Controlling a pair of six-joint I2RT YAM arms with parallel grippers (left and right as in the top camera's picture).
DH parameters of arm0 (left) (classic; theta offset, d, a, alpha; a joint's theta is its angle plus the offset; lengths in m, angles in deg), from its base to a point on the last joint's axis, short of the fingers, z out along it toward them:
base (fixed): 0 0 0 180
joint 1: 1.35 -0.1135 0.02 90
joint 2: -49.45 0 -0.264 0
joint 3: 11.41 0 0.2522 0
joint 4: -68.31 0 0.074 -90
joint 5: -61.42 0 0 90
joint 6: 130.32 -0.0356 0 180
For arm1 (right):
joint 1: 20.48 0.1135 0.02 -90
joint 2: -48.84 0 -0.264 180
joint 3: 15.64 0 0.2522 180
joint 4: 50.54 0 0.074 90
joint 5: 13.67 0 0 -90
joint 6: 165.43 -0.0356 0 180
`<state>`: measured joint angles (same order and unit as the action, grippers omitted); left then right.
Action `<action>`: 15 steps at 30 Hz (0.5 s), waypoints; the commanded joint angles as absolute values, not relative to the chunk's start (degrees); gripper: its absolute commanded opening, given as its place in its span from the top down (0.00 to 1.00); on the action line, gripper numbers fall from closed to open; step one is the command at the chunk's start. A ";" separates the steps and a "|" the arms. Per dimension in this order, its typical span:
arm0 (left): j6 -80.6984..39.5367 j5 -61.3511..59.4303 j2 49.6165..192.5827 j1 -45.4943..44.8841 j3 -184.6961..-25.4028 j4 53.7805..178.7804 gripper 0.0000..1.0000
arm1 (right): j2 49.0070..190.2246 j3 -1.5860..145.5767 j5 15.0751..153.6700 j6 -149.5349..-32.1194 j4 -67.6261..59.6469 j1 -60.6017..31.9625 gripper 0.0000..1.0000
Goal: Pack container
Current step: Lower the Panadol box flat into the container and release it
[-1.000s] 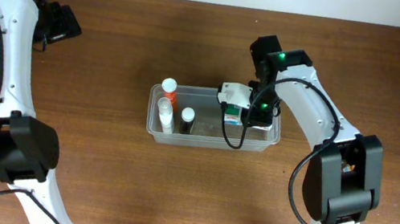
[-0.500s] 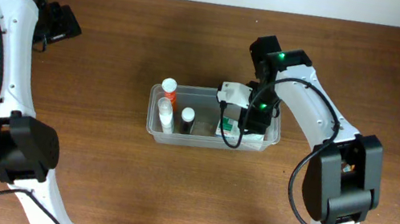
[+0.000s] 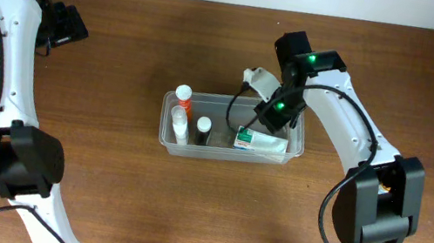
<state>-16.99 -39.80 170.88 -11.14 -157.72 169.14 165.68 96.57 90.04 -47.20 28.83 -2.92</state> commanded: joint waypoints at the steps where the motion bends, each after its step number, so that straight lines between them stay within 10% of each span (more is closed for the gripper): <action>1: -17.27 -40.41 170.99 -11.27 -158.45 169.16 0.01 | 164.41 97.27 91.60 -65.80 28.22 -2.88 0.96; 15: -17.27 -40.41 170.99 -11.27 -158.45 169.16 0.01 | 164.56 84.71 86.11 -94.52 15.32 -2.22 0.96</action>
